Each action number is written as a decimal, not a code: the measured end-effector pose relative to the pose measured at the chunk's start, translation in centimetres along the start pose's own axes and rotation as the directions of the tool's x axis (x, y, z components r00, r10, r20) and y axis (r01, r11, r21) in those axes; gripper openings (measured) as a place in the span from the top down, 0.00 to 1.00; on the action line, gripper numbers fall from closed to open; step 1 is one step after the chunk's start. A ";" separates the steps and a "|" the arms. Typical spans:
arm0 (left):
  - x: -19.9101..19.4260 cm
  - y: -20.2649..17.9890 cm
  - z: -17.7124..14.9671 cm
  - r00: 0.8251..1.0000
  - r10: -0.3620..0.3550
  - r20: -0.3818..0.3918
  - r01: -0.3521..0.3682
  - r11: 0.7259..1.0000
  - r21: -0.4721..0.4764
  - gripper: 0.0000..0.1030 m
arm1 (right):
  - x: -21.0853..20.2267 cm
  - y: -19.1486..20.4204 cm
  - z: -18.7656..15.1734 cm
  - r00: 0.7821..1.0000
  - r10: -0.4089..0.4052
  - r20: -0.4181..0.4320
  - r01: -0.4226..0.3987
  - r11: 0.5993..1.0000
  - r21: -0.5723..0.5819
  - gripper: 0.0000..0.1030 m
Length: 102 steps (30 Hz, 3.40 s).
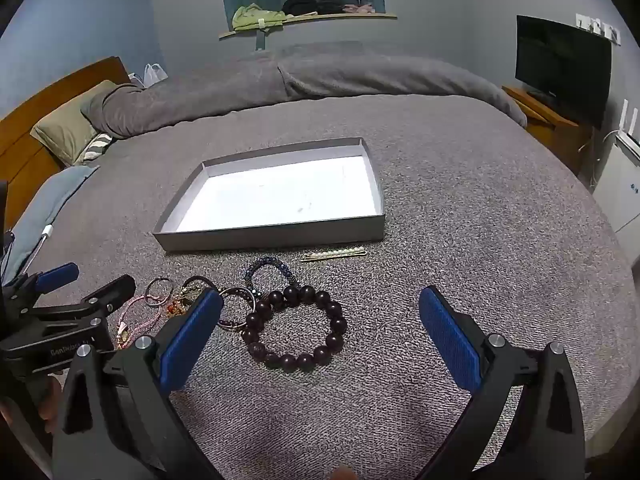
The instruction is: Organize jewelry
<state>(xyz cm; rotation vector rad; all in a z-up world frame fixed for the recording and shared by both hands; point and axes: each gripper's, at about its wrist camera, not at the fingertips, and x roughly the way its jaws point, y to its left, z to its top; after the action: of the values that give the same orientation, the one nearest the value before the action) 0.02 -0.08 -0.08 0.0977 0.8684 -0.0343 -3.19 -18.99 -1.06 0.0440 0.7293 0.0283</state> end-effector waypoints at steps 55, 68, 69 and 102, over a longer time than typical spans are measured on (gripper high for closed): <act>-0.5 -0.1 0.0 1.000 -0.012 0.002 0.012 1.000 -0.007 0.04 | -0.2 0.4 -0.2 1.000 0.000 0.006 0.000 1.000 -0.007 0.05; -0.5 0.0 0.0 1.000 -0.015 0.003 0.015 1.000 -0.011 0.04 | -0.2 0.4 -0.3 1.000 -0.001 0.006 0.001 1.000 -0.008 0.05; -0.5 0.0 0.0 1.000 -0.015 0.003 0.015 1.000 -0.011 0.04 | -0.2 0.4 -0.3 1.000 -0.001 0.006 0.001 1.000 -0.008 0.05; 1.2 4.6 -0.3 0.991 -0.095 0.093 0.099 0.994 -0.043 0.04 | 3.3 -1.7 -1.6 1.000 -0.007 0.015 0.008 0.997 -0.074 0.05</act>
<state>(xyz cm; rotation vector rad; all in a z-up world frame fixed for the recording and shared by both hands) 0.89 4.58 -0.80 0.0095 0.7820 -0.1088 -1.81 -20.55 -4.50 -0.0290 0.7136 0.0477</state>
